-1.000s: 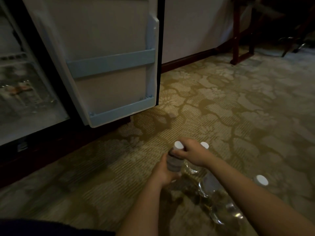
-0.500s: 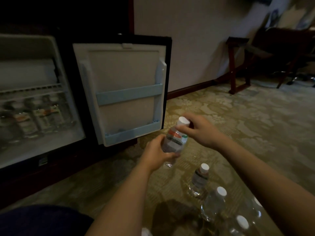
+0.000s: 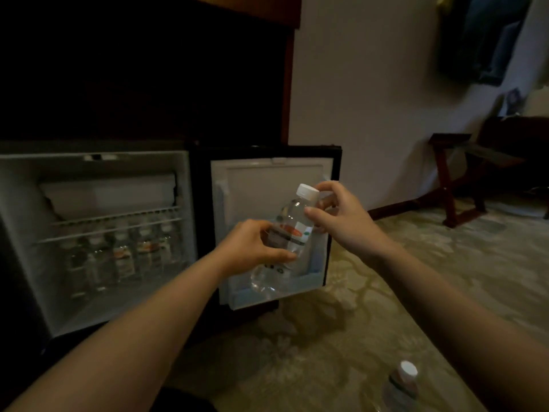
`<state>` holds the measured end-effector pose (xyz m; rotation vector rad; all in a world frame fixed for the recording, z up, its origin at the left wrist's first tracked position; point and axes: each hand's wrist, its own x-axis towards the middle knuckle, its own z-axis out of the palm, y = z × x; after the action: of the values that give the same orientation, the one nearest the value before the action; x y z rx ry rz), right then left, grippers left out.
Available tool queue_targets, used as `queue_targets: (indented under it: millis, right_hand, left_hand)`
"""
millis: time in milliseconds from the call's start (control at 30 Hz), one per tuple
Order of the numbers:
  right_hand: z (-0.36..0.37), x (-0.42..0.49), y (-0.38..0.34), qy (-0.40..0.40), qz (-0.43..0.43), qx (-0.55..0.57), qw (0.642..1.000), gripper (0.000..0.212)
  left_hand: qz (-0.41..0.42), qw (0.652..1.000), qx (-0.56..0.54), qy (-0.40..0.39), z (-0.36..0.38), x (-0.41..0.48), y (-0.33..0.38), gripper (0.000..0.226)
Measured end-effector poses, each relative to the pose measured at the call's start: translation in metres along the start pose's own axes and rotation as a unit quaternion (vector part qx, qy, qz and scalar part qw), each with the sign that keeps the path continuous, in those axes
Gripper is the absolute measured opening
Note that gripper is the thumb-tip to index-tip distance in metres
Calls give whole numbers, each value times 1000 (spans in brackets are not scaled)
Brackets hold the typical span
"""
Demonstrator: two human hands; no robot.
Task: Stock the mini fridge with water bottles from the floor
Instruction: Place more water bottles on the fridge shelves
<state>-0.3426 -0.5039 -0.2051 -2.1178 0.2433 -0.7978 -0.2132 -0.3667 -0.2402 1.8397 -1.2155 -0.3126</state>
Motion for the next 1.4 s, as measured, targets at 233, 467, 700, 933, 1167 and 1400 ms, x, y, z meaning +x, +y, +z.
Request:
queue_targets:
  millis: [233,467,700,933,1167,1400]
  right_hand:
    - [71,28,-45,-65,-36,9,997,50]
    - [153,71,-90,-75,-94,76,990,46]
    - [234,111,-119,-113,-158,48,980,47]
    - [314,139,-128,-141,-164,87,972,36]
    - [373,155,-114,-115,-95,177,973,47]
    - [402,167,-90,-149,-116,207,960,50]
  left_hand:
    - [2,997,35,65,-88,-21,-16,33]
    - [32,990,-7,138,-158,-43,-37,28]
    - [10,970,-13,241,-219,-62,-86,34]
    - [-24,961,-12,275,-268,-74,-139,35]
    - [-56,927,-1,372,-285,-73,-187,45]
    - [-41,920,-24,390,-282,-68,-219,37]
